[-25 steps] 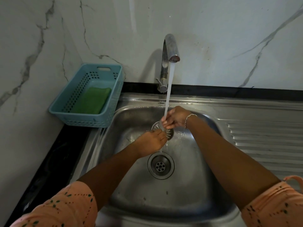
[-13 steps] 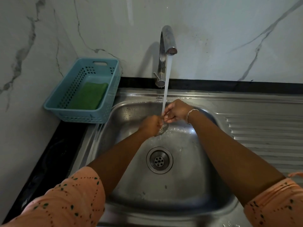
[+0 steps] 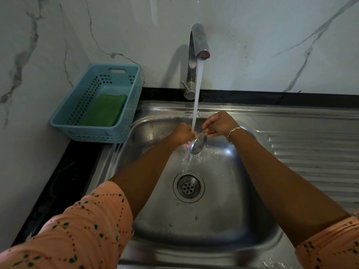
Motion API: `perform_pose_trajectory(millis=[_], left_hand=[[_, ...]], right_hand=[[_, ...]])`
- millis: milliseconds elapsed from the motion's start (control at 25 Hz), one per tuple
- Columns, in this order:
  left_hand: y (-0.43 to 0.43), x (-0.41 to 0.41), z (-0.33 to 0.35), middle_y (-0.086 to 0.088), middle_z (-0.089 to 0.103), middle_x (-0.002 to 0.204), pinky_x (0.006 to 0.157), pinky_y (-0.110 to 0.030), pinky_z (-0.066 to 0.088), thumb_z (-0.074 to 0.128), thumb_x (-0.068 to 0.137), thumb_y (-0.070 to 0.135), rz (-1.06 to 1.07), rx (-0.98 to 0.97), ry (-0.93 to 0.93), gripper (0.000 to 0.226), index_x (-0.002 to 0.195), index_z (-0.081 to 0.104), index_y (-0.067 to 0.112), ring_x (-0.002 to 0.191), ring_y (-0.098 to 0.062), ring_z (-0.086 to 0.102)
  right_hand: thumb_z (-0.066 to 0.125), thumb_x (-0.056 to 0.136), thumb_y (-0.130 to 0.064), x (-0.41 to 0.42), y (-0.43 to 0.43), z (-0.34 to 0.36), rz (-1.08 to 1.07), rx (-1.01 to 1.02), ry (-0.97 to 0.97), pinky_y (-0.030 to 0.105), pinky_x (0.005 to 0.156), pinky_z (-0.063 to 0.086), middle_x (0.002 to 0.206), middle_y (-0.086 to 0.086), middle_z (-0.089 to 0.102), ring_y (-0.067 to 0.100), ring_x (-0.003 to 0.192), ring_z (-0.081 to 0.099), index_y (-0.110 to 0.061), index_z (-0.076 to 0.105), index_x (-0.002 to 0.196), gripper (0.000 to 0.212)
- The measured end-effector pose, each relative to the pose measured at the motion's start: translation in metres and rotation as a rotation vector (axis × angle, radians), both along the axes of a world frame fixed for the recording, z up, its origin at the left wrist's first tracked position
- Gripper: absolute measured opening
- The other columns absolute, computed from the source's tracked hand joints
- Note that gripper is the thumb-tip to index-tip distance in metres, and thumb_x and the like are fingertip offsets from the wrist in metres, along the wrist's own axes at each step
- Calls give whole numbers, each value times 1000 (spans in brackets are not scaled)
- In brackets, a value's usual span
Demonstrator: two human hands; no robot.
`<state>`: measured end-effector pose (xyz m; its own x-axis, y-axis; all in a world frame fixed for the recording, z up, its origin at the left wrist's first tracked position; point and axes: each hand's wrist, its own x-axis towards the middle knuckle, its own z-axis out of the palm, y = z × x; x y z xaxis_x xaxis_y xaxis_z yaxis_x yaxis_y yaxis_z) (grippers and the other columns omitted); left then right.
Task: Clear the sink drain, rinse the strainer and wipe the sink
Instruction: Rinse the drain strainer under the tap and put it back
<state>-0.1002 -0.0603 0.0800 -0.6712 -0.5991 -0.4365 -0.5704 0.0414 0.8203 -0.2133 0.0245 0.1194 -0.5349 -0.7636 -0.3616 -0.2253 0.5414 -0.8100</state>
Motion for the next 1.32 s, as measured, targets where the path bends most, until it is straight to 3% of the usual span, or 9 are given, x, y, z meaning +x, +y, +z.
perform_pose_trajectory(millis=[160, 400, 640, 840, 920, 1000, 1120, 1240, 1320], left_hand=[[-6, 21, -7, -6, 52, 64, 55, -23, 43, 51, 86, -4, 55, -10, 76, 26, 64, 56, 8, 59, -14, 50], [-9, 38, -17, -6, 59, 71, 59, -25, 48, 52, 87, -2, 72, -32, 71, 16, 96, 60, -12, 65, -16, 55], [8, 31, -4, -17, 66, 97, 78, -32, 49, 53, 88, 5, -268, -618, -8, 12, 94, 62, 1, 85, -24, 61], [21, 29, -2, -21, 57, 121, 79, -28, 46, 43, 90, -4, -579, -1060, 29, 29, 118, 52, -1, 99, -29, 60], [21, 31, 0, -22, 54, 128, 94, -32, 44, 46, 87, -6, -672, -1152, 25, 36, 123, 49, -2, 112, -32, 56], [21, 32, 0, -18, 64, 118, 100, -34, 44, 64, 77, -1, -775, -1347, 63, 36, 113, 59, 1, 111, -28, 60], [21, 33, -2, -5, 76, 90, 91, -31, 51, 88, 49, 14, -845, -1453, 166, 43, 89, 71, 10, 90, -18, 71], [22, 36, -5, -3, 76, 84, 88, -30, 53, 89, 46, 20, -885, -1472, 200, 42, 85, 73, 12, 86, -16, 71], [21, 37, -10, -2, 75, 83, 88, -30, 55, 87, 50, 21, -875, -1507, 216, 39, 85, 73, 13, 86, -16, 71]], right_hand=[[58, 81, 14, 2, 6, -11, -63, 44, 10, 31, 66, 53, 78, 19, 61, 21, 58, 54, 15, 64, 97, 17], [55, 81, 18, 21, -7, -11, 31, 34, -112, 25, 56, 55, 64, 14, 58, 20, 57, 57, 8, 63, 79, 13], [58, 80, 16, 11, -14, -6, 21, 61, -55, 18, 47, 54, 65, 13, 60, 17, 49, 61, 13, 64, 95, 16], [55, 82, 15, -5, -24, 15, -10, -93, -12, 21, 55, 57, 69, 11, 60, 18, 59, 59, 1, 63, 71, 19], [48, 83, 18, -10, -40, 32, -36, -195, 3, 23, 52, 57, 66, 12, 60, 20, 58, 59, -2, 60, 65, 29], [47, 86, 14, -16, -61, 46, -63, -283, 49, 35, 61, 59, 71, 17, 61, 25, 59, 58, 3, 63, 74, 22], [51, 86, 7, -20, -89, 59, 26, -277, 234, 45, 77, 53, 82, 22, 63, 31, 73, 60, 8, 65, 88, 15], [56, 86, 1, -16, -105, 62, 74, -276, 314, 19, 58, 52, 79, 13, 66, 15, 61, 62, 9, 65, 101, 19], [57, 86, -1, -13, -113, 62, 133, -245, 388, 16, 59, 49, 85, 12, 67, 10, 62, 62, 5, 67, 99, 18]])
